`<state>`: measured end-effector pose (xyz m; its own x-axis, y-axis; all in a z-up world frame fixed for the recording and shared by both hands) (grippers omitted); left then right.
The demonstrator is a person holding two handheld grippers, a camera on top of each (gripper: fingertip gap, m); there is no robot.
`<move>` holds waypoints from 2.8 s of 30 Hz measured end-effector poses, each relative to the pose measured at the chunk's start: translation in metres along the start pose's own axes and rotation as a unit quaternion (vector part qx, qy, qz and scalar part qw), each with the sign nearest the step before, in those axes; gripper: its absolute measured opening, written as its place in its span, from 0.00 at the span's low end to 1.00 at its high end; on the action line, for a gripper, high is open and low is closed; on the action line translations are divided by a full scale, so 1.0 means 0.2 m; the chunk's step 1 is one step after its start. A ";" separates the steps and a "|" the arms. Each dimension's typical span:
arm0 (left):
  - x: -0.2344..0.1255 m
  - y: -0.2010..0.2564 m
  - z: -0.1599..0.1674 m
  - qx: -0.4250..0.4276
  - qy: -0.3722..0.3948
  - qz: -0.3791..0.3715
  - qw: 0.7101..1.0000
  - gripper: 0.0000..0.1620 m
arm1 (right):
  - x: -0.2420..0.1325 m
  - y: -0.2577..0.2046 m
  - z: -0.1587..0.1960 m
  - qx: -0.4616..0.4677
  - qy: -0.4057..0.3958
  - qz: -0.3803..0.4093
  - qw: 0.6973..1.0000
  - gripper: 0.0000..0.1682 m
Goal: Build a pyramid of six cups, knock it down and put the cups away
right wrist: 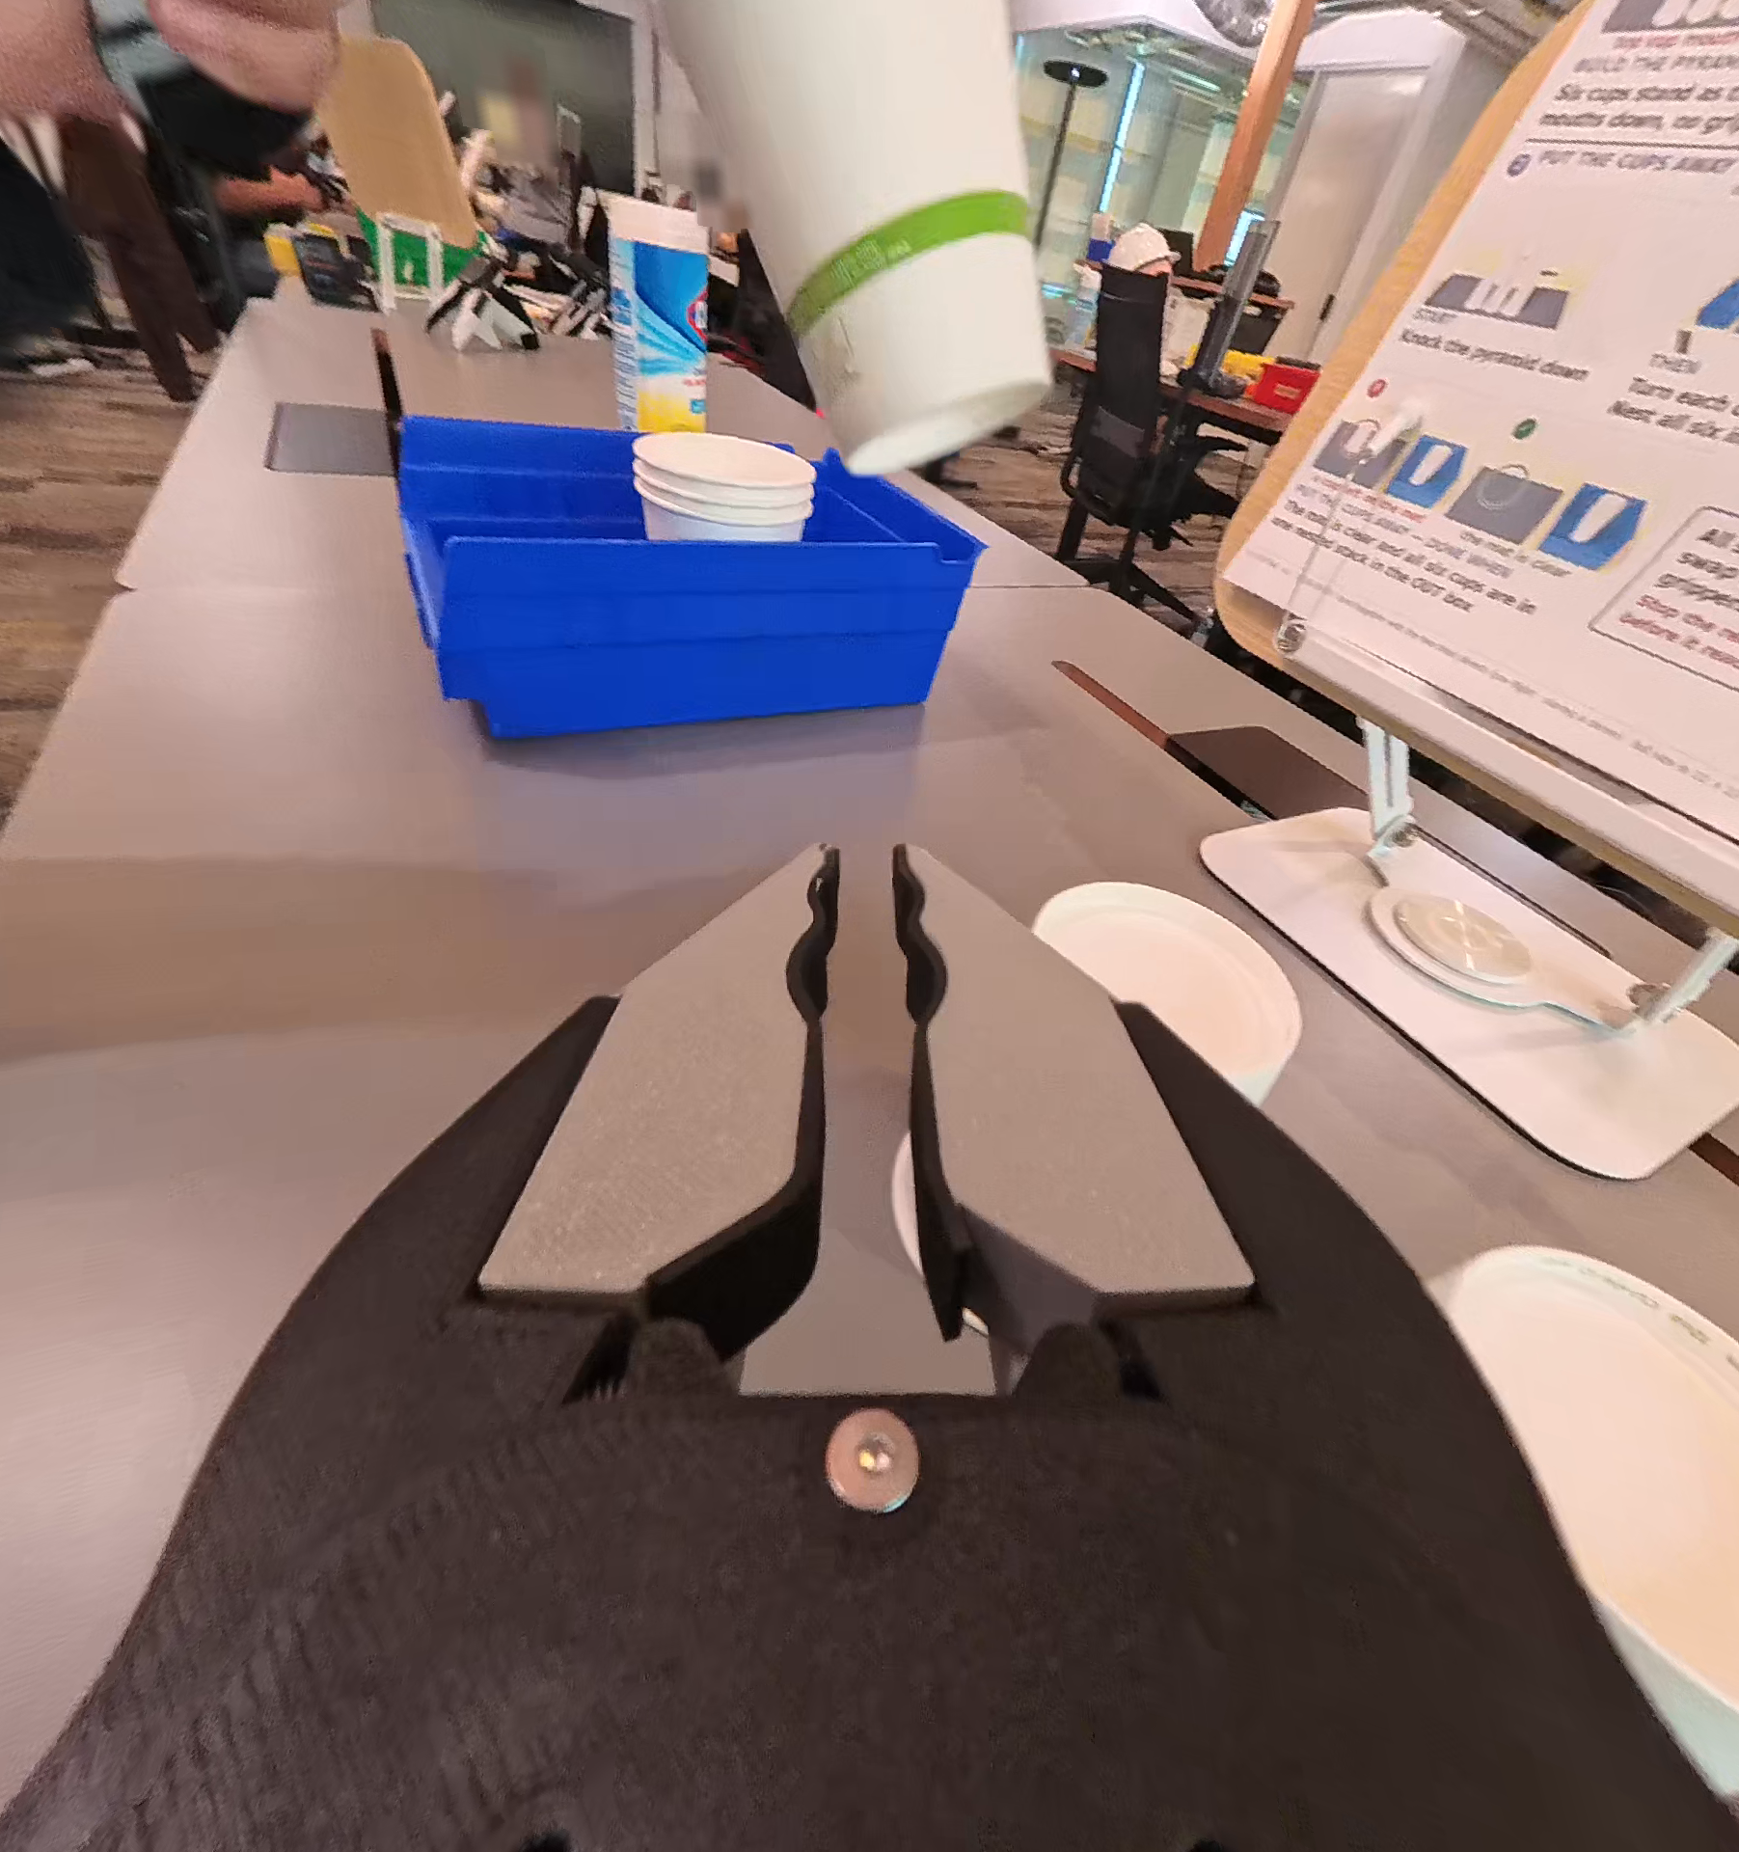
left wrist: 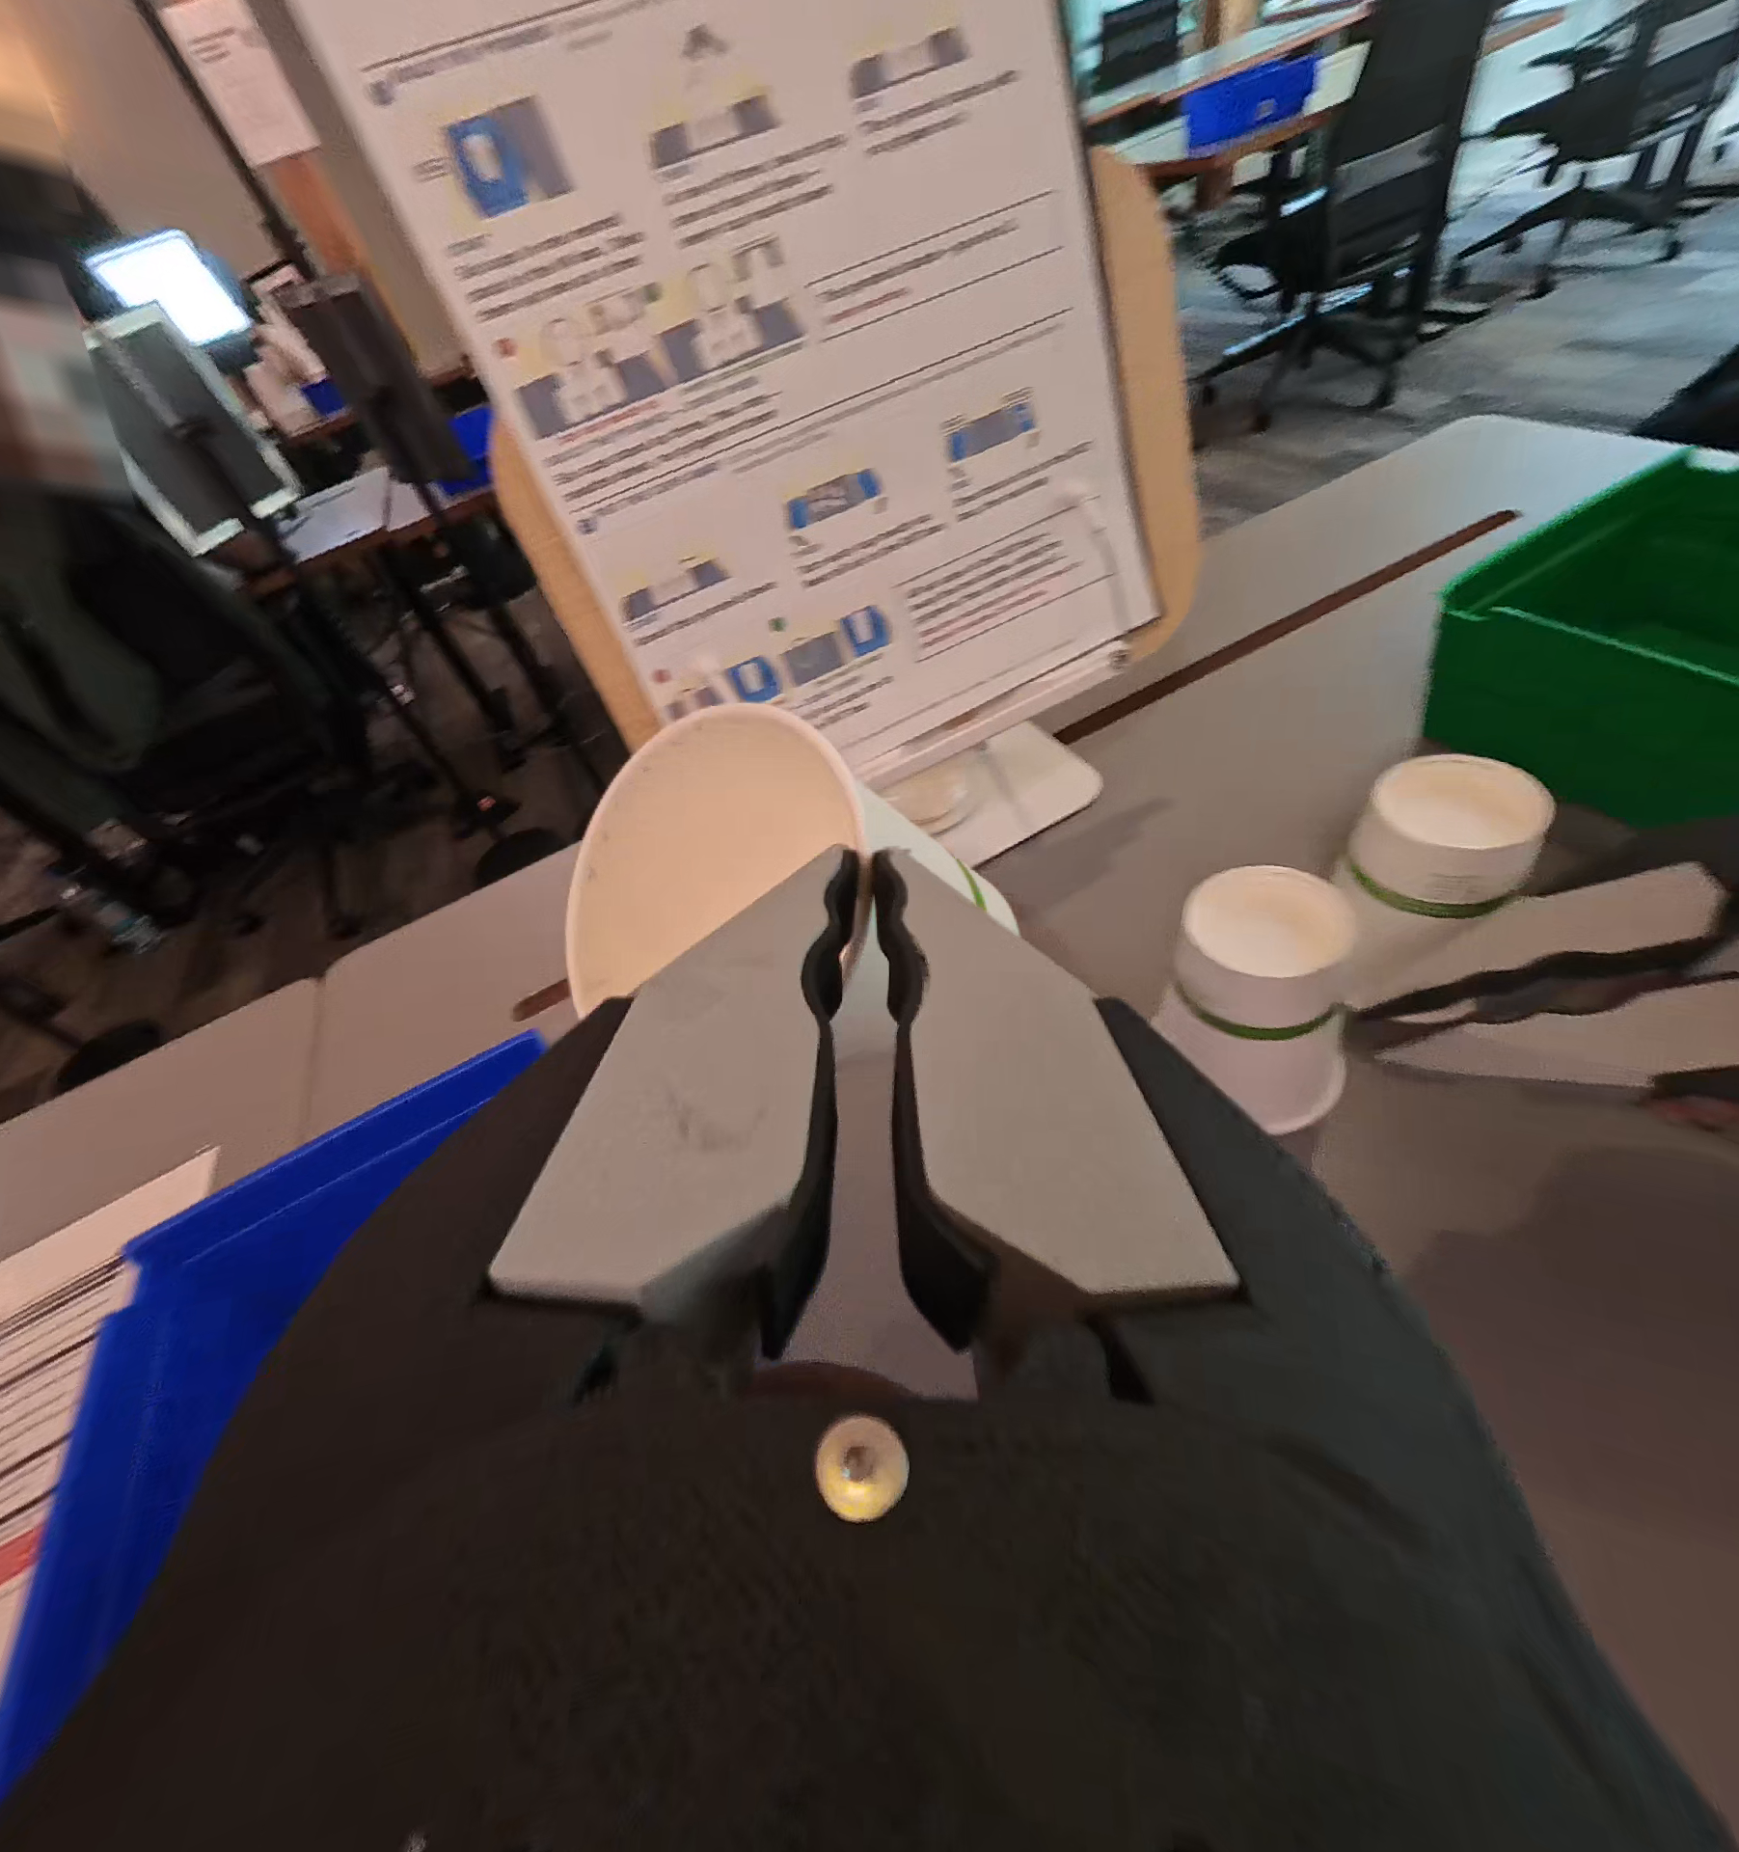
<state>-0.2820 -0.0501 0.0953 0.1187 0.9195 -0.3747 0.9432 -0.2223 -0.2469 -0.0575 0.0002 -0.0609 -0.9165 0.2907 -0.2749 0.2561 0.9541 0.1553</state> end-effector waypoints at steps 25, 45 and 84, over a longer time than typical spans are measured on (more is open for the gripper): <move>0.07 0.43 0.05 -0.002 0.006 0.166 0.986 0.01 | -0.01 0.00 -0.01 0.055 0.017 -0.038 0.998 0.06; 0.27 0.26 0.34 -0.095 -0.034 0.175 0.979 0.02 | -0.07 0.06 -0.03 0.056 0.050 0.007 0.997 0.00; 0.49 0.27 0.89 -0.164 -0.061 0.253 0.951 0.17 | 0.00 -0.11 0.04 -0.119 -0.063 -0.128 0.983 0.10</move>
<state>-0.2744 -0.0301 -0.1143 0.5657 0.6727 -0.4770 0.8232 -0.4949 0.2782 -0.0607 -0.0197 -0.0714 -0.8925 0.0642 -0.4465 -0.0708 0.9576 0.2792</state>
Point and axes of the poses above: each gripper's, where its closed fingertips meet, x out along the fingers, z out of its underside, y = z × x across the jaws, the point moved 8 cm from there along -x, back along the fingers, and after that the axes turned 8 degrees about -y, right-handed, at the moved point
